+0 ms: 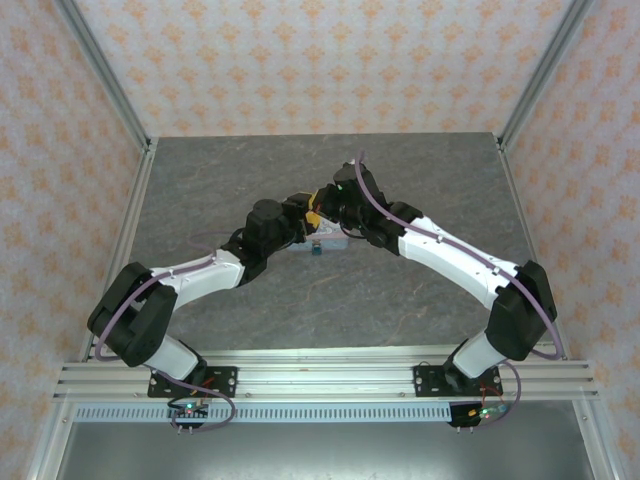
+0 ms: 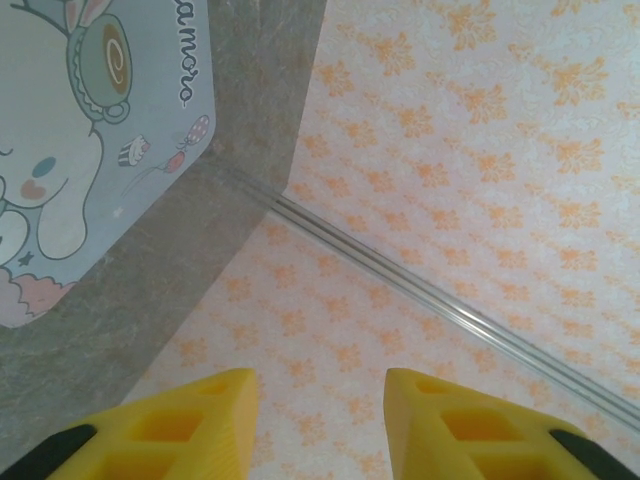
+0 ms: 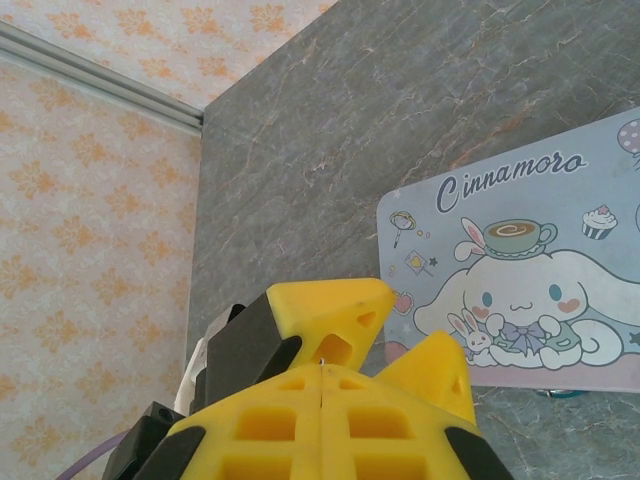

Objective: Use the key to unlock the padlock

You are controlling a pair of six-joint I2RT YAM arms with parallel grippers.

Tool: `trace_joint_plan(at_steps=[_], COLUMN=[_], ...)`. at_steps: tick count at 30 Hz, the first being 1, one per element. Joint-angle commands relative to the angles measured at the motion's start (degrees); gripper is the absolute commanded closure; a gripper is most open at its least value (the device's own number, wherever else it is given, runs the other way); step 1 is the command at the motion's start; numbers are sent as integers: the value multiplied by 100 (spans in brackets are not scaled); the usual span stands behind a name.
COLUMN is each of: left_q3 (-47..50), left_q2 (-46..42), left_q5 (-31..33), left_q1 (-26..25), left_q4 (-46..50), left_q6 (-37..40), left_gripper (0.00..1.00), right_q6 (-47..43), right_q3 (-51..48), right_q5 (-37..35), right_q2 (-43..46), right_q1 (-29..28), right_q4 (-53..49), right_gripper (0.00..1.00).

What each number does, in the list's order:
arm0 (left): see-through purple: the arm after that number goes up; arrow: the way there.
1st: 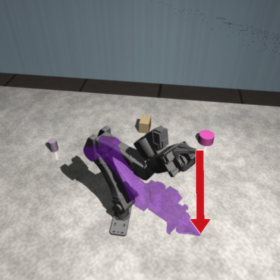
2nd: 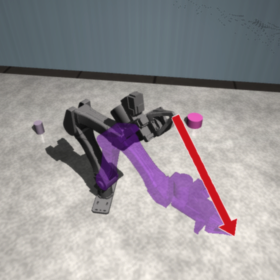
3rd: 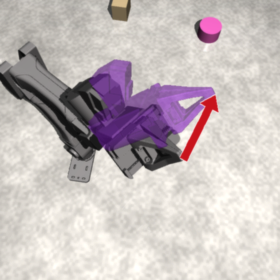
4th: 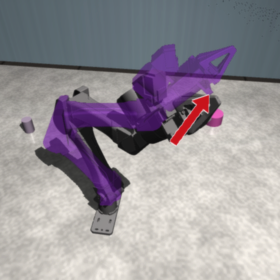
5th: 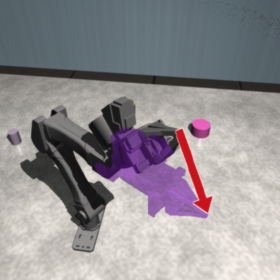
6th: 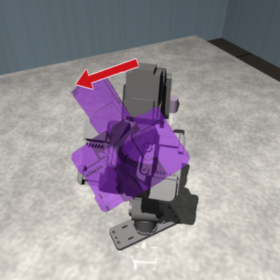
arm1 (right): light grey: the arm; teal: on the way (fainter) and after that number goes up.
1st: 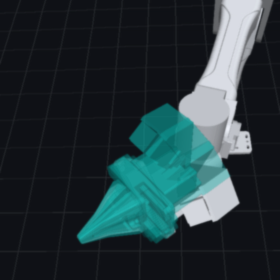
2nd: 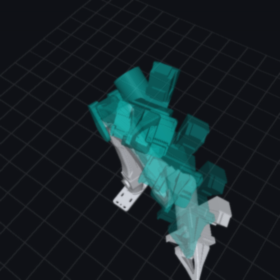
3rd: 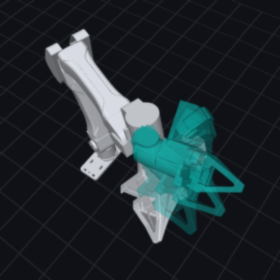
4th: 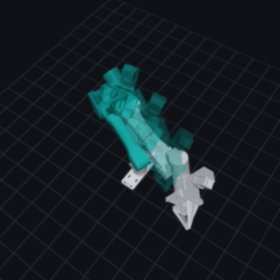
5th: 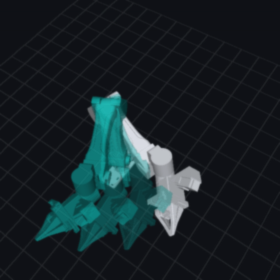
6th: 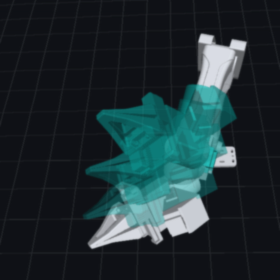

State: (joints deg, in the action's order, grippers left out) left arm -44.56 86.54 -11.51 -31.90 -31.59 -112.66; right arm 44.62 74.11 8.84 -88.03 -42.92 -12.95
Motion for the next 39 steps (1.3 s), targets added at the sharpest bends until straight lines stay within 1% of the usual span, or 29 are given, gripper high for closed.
trace_joint_plan(at_steps=[1, 3, 18, 24, 27, 30, 33, 34, 35, 36, 37, 39], left_q3=[-150, -134, -118, -111, -108, -120, -125, -144, -150, -173, -186, -213], left_q2=[-15, -32, -173, -208, -218, -230, -276, -302, -333, -363, -404, -496], left_q5=[146, 160, 244, 262, 272, 285, 346, 378, 401, 416, 427, 472], left_q1=[-27, -30, -27, -28, -28, -24, -32, -29, -18, 7, 34, 94], left_q4=[-90, -49, 195, 283, 320, 384, 519, 598, 690, 785, 896, 1131], left_q6=[12, 17, 113, 146, 163, 204, 410, 533, 660, 852, 1075, 1544], left_gripper=[65, 68, 82, 89, 93, 100, 100, 100, 100, 100, 100, 100], right_q6=[56, 43, 23, 22, 24, 20, 12, 13, 14, 23, 30, 47], right_q3=[-92, -113, -210, -248, -270, -307, -424, -496, -567, -683, -841, -1091], right_q5=[-67, -88, -152, -168, -187, -205, -242, -283, -332, -387, -420, -421], right_q2=[83, 93, 213, 253, 276, 325, 447, 527, 607, 703, 823, 1017], right_q1=[29, 29, 38, 46, 51, 55, 55, 60, 68, 77, 119, 213], right_q4=[162, 153, 137, 127, 127, 122, 136, 129, 116, 95, 89, 75], right_gripper=[100, 100, 100, 100, 100, 100, 100, 94, 84, 72, 64, 59])
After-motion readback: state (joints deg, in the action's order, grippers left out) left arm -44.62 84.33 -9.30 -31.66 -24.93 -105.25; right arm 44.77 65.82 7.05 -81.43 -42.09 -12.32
